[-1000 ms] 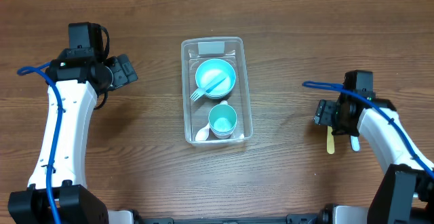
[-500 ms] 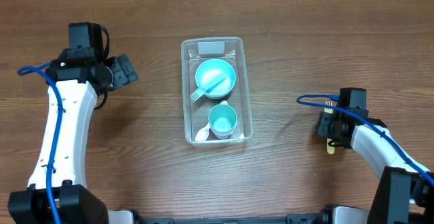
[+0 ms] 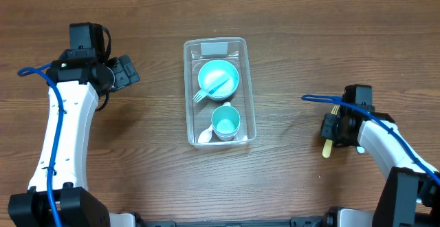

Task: Pack container
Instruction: 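Carry the yellow fork into the container's right side, release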

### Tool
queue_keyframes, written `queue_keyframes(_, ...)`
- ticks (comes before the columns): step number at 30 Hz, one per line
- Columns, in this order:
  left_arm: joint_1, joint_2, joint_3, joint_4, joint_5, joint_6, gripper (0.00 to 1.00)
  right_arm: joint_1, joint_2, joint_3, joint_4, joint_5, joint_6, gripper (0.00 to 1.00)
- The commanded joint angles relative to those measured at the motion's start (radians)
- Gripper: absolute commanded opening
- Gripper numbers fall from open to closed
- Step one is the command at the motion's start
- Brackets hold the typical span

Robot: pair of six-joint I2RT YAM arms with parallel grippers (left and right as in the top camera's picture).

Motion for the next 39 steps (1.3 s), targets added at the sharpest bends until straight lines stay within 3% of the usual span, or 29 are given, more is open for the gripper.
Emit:
queue_keyframes(1, 0.001, -0.024, 0.018, 0.002, -0.005, 0.023, 1.0, 0.0, 0.005, 0.066, -0.023, -0.026, 0.024, 0.07)
queue_keyframes(8, 0.001, -0.024, 0.018, 0.002, -0.005, 0.023, 1.0, 0.054, 0.004, 0.223, -0.135, -0.064, 0.026, 0.04)
queue_keyframes(15, 0.001, -0.025, 0.018, 0.002, -0.005, 0.023, 1.0, 0.28, 0.004, 0.572, -0.299, -0.06, 0.021, 0.04)
queue_keyframes(18, 0.001, -0.024, 0.018, 0.002, -0.005, 0.023, 1.0, 0.376, 0.004, 0.634, -0.302, -0.06, 0.021, 0.04)
queue_keyframes(27, 0.001, -0.025, 0.018, 0.002, -0.005, 0.023, 1.0, 0.636, 0.021, 0.622, -0.213, 0.011, 0.022, 0.04)
queue_keyframes(39, 0.001, -0.024, 0.018, 0.002, -0.005, 0.023, 1.0, 0.714, 0.218, 0.621, -0.162, -0.003, 0.026, 0.04)
